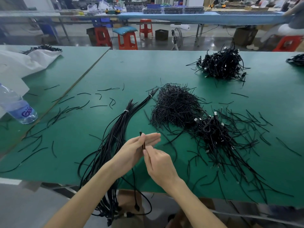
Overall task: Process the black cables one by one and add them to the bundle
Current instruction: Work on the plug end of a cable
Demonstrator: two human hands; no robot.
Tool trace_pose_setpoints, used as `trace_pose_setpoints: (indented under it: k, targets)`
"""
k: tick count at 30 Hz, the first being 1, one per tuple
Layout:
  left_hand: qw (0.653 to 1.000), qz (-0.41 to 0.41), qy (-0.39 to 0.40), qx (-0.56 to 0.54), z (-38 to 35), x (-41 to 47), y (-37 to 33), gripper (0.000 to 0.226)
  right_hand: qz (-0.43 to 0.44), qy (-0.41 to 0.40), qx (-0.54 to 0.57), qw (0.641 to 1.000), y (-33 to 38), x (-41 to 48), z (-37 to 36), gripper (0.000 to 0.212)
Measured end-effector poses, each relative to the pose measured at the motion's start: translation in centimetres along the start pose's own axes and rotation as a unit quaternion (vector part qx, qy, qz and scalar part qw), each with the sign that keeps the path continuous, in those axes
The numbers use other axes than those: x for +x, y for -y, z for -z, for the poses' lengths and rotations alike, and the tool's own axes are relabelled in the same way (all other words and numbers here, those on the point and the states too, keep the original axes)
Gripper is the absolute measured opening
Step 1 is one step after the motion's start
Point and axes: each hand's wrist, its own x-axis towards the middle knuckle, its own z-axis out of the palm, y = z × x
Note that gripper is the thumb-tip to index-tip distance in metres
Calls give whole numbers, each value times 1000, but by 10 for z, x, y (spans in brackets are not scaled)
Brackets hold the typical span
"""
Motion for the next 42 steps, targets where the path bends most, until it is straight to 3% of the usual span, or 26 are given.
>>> trace_pose_setpoints:
  k: [4, 6, 7, 8, 10, 12, 14, 16, 18, 20, 22, 24, 29, 33, 37, 40, 42]
  targets:
    - [969, -68, -83, -225, 12, 6, -24, 37, -16, 50, -42, 998, -1, 0, -2, 38]
    - [939, -84, -82, -325, 29, 2, -42, 33, -66, 66, -16, 996, -2, 3, 0, 49]
    - [940, -84, -73, -321, 35, 0, -50, 35, -100, 72, 5, 992, -3, 5, 1, 53]
    - [959, -81, -62, -263, 39, -5, -55, 36, -133, 74, 31, 988, -5, 6, 2, 54]
    - [998, -61, -27, -2, 43, -14, -59, 35, -188, 65, 92, 976, -8, 9, 2, 54]
    - [959, -12, 46, 281, 39, -19, -56, 35, -225, 45, 145, 963, -12, 10, 2, 53]
    - [887, 32, 90, 452, 31, -20, -47, 30, -237, 27, 163, 957, -14, 9, 0, 53]
    - [844, 28, 36, 534, 24, -18, -33, 21, -245, 9, 176, 953, -14, 8, -2, 55]
    - [835, 0, -8, 550, 18, -14, -18, 15, -249, -9, 188, 950, -13, 8, -2, 59]
    - [834, -17, 3, 552, 11, -8, -10, 14, -244, -30, 189, 951, -12, 7, 0, 60]
    - [858, -23, 16, 513, 5, -2, -7, 15, -229, -54, 183, 955, -11, 6, 3, 54]
    - [907, -17, 22, 421, 1, 3, -7, 23, -220, -77, 174, 957, -11, 4, 5, 49]
    - [996, 34, -21, 81, -16, 2, 6, 45, -171, -67, 118, 976, -8, 2, 3, 45]
    - [985, 4, -98, -145, -25, 9, 0, 46, -118, -40, 66, 990, -6, 4, 1, 35]
    - [936, -26, -167, -309, -15, 15, -18, 40, -72, -3, 18, 997, -2, 3, -2, 37]
    - [922, -59, -153, -351, 7, 9, -36, 30, -85, 6, 16, 996, -5, 3, -2, 36]
    - [952, -65, -123, -274, 21, 0, -47, 33, -115, 25, 36, 992, -9, 4, -3, 38]
